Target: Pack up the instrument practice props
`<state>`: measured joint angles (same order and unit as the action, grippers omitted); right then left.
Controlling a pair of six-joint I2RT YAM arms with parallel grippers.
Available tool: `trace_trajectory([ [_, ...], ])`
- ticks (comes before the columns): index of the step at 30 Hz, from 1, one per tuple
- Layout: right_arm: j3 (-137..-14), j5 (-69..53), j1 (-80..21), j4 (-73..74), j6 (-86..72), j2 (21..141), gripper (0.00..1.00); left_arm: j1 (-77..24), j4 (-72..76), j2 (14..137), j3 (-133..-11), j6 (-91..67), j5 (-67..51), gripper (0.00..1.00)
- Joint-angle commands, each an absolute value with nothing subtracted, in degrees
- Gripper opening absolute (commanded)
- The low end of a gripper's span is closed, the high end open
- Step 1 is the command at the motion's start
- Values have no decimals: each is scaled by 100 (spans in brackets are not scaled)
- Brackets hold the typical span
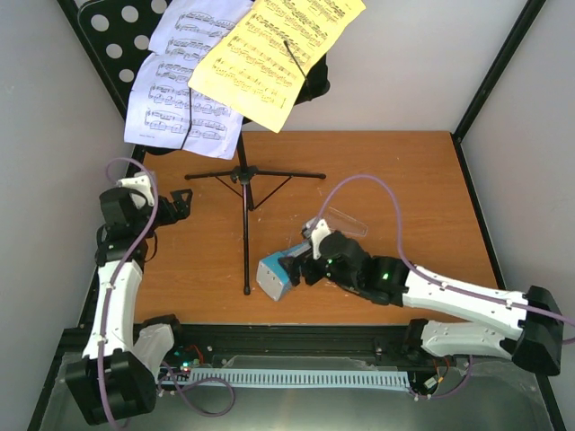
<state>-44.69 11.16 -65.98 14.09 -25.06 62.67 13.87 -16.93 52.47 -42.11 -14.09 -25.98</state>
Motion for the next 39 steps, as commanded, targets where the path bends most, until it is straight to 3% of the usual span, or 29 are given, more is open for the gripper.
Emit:
trace_trajectory([
  [1, -4493, 777, -5578, 1878, -2511, 5838, 100, 941, -1890, 5026, -4255, -1837, -3129, 99],
  [7, -3774, -736, -3529, 1687, -2816, 5309, 100, -626, -2157, 4819, -4192, -2512, -2671, 97],
  [13, -3208, -1497, -2345, 1709, -3029, 5033, 100, -2072, -2135, 5021, -4131, -3176, -2225, 94],
  [24, -2850, -1307, -2195, 1787, -3018, 4768, 100, -3884, -1700, 6315, -4676, -3492, -1680, 92],
  [32, -2784, -1295, -2192, 1905, -2904, 4410, 100, -3937, -2054, 8092, -5804, -2865, -2132, 95],
  [39, -2690, -1099, -2195, 2039, -3033, 4023, 100, -3935, -2530, 9171, -6500, -2404, -1823, 99],
])
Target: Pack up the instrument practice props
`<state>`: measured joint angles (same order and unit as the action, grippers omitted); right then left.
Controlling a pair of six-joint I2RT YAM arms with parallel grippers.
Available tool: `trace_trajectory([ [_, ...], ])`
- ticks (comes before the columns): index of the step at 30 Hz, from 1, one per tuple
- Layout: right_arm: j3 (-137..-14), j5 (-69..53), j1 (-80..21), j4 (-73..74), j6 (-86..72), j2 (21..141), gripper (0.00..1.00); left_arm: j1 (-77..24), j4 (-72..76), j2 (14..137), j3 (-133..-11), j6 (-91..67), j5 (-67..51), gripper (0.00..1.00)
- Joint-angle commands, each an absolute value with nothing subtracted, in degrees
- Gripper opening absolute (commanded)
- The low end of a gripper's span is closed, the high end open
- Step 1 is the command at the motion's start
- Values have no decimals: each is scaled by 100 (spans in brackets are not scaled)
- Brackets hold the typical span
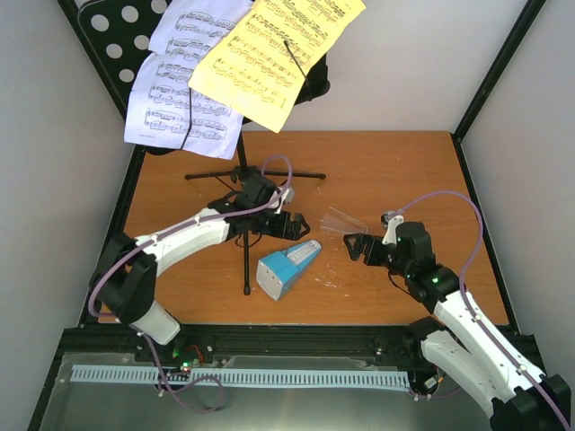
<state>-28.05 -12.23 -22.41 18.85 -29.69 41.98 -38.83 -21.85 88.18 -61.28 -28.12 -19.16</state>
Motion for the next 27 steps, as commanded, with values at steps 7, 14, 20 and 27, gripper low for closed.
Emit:
trace_trajectory([
  [7, -2540, -1148, -2193, 1960, -3011, 3990, 100, -3939, -2610, 9972, -6755, -2172, -2092, 99],
  [14, -2516, -1112, -2197, 1958, -2937, 3990, 100, -3946, -2588, 10288, -6921, -2048, -2487, 99],
  [20, -2494, -1067, -2195, 1950, -2909, 3999, 100, -3983, -2664, 10537, -7117, -1903, -2761, 99],
  [27, -2479, -1002, -2192, 1978, -2878, 3999, 100, -4182, -3014, 10886, -7483, -1669, -2605, 99],
])
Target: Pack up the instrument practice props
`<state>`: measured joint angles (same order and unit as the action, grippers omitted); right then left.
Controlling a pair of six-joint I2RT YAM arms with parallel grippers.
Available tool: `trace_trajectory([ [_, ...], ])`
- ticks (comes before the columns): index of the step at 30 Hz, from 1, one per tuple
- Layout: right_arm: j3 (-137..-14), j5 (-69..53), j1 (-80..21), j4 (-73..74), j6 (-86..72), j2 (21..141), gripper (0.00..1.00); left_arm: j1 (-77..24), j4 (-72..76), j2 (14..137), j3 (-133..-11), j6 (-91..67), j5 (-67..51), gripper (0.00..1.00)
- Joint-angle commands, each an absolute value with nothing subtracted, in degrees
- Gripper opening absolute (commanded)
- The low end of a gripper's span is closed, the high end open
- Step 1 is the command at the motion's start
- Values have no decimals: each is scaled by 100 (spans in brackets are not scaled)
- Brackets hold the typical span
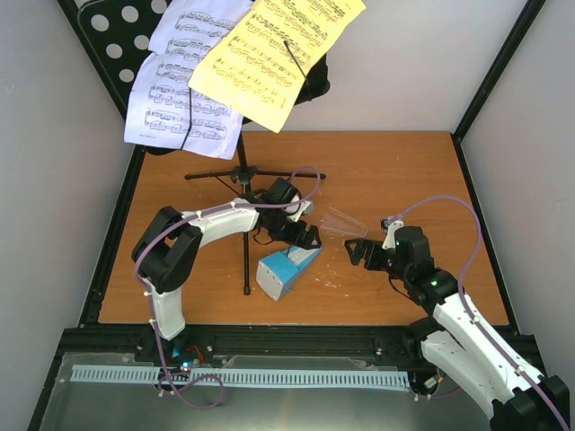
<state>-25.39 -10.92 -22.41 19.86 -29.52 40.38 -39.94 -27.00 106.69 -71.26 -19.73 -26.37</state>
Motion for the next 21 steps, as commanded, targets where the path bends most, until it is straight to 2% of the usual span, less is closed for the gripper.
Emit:
trace_trajectory([
  [1, -2476, -995, -2192, 1985, -2872, 4001, 100, -4217, -3065, 10923, -7521, -1643, -2557, 100],
  [21, -2417, -902, -2195, 2030, -2881, 3942, 100, -4798, -3942, 11230, -7921, -1060, -1624, 100],
])
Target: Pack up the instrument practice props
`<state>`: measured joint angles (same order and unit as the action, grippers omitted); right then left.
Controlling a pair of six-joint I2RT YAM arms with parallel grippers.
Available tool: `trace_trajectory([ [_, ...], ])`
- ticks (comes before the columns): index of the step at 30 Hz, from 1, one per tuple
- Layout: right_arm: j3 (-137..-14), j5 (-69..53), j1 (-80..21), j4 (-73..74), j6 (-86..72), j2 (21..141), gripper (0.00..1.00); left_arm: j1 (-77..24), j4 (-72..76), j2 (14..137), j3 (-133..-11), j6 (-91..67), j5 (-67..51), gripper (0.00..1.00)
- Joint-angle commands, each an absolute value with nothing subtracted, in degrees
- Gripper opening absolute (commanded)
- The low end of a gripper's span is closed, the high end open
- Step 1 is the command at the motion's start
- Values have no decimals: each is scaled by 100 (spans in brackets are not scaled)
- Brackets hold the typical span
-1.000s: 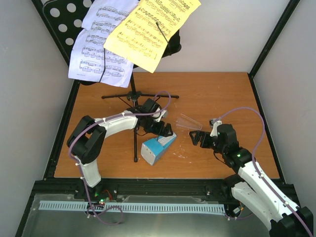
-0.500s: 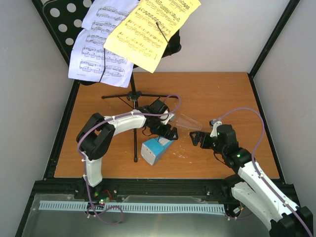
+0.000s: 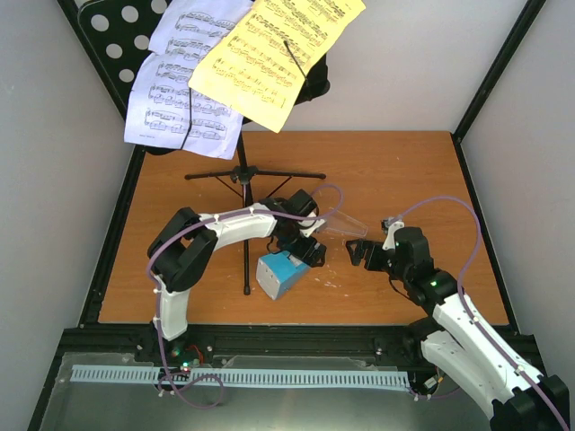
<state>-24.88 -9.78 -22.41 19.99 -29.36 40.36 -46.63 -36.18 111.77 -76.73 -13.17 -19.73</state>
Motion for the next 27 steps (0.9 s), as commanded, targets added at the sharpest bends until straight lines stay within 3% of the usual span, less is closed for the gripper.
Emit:
trace_trajectory([
  [1, -2414, -902, -2197, 2030, -2886, 3934, 100, -4824, -3953, 11221, -7919, -1039, -1573, 99],
  [9, -2390, -844, -2196, 2048, -2909, 3894, 100, -4922, -3956, 11112, -7861, -984, -1455, 94],
  [20, -2419, -923, -2197, 2020, -3059, 3868, 100, -4987, -3684, 10707, -7678, -949, -1257, 59],
  [27, -2418, -1452, -2194, 1762, -3510, 3824, 100, -5000, -2816, 9840, -7002, -961, -1205, 43],
])
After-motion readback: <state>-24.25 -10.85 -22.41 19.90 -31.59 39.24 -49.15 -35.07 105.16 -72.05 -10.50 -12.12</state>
